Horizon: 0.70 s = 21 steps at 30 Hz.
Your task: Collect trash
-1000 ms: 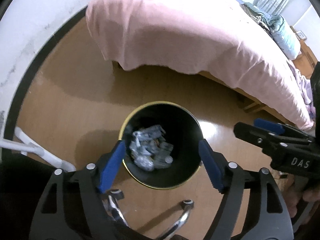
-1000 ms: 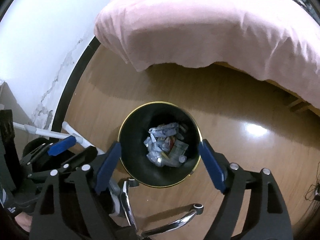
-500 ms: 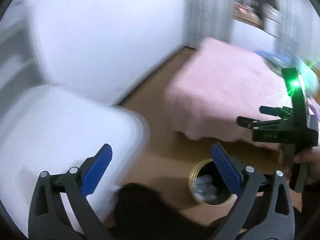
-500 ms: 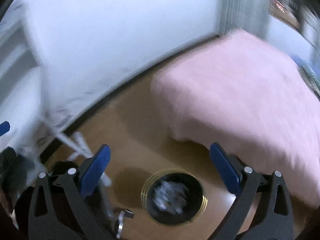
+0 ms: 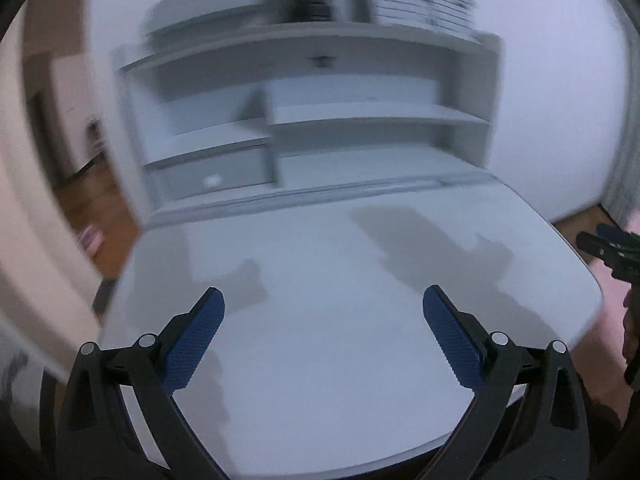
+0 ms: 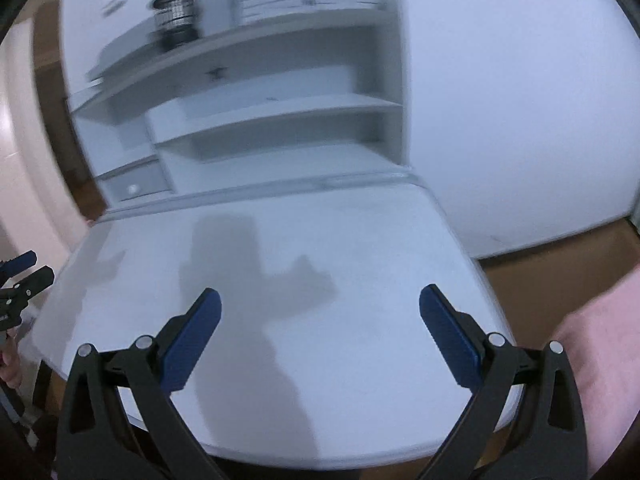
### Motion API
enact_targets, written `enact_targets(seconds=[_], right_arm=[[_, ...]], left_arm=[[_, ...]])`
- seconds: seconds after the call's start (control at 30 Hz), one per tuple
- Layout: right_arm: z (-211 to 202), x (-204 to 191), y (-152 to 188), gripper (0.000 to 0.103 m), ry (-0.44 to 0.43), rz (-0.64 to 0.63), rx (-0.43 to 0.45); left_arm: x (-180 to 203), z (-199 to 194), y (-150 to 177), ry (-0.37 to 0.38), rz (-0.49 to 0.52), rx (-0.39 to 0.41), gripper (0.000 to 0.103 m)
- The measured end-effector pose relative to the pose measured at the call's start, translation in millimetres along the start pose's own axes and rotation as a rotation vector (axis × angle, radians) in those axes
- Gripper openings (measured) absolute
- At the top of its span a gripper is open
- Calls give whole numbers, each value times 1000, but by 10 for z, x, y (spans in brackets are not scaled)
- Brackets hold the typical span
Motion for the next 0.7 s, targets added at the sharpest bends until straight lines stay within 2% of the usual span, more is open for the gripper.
enact_targets(seconds=[0.07,0.2,0.47,0.7], right_arm=[[11,-153,-46,96,-15,-35,6],[-61,-229,-85,96,-4,-76,24],[70,-251,-108,96,-25,-51,20],[76,-351,-73,96,-29,-73,9]], left_arm=[[-212,-92,-10,-24,-43,11,96],[-261,-214,18,-30,-79,24,96],[-310,-283,157,-42,-51,24,96],[-368,-303,152,-41,-80,23,96]])
Point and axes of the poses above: each gripper's, at about its wrist camera, not at the fingertips, and z roughly the way its jaws point, x to its right, y to its underside, the point moved 10 cm from there along z, roughly the way its jaws point, and after that the axes turned 11 degrees about -z, right-handed, at the moved point
